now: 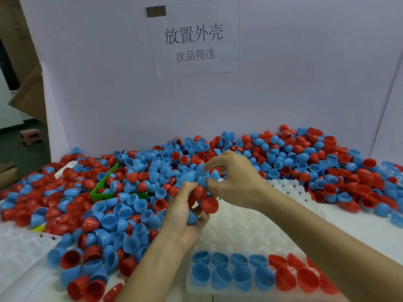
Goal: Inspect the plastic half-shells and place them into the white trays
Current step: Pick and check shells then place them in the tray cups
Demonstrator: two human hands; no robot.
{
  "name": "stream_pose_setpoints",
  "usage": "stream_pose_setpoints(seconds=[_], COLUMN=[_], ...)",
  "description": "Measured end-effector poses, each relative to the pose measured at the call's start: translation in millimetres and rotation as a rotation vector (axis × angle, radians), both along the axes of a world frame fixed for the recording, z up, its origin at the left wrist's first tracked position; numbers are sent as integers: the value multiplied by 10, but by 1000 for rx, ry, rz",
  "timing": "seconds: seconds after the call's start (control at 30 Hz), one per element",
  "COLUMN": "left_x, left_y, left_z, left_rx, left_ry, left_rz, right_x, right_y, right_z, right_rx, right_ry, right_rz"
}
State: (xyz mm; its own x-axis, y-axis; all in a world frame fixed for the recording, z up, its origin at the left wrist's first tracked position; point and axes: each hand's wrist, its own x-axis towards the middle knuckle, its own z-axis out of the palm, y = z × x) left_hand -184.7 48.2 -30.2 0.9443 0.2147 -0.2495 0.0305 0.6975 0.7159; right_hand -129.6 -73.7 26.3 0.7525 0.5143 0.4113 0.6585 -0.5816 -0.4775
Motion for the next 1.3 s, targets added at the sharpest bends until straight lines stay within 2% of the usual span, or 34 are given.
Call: stream_pose_setpoints(seconds=[0.17,0.37,0.57,0.83,1.0,1.07,1.17,1.3], left_x=[4,18,17,-16,-18,-27,-46,-66], left_y=[-4,-6,-18,-24,-34,-45,-52,-70], left_z=[-37,-41,-51,-34,-26,-26,-13,38], left_rx=[101,193,315,180,234,263,230,134], left_ry=[-11,-32,-82,-73,-82,-78,-49,-21], left_rz=[21,62,61,65,26,10,13,0], right_x=[40,87,109,99,58,63,77,71], right_y=[21,-47,-115,-135,-127,-119,-97,-61], right_z=[38,23,70,-28,-74,-86,-76,-30], right_rx=[-20,120,92,417,314,345,512,713], right_ry=[153,359,534,571,546,517,488,553], right_rz=[-17,-56,-8,-80,-19,-35,-101,-115])
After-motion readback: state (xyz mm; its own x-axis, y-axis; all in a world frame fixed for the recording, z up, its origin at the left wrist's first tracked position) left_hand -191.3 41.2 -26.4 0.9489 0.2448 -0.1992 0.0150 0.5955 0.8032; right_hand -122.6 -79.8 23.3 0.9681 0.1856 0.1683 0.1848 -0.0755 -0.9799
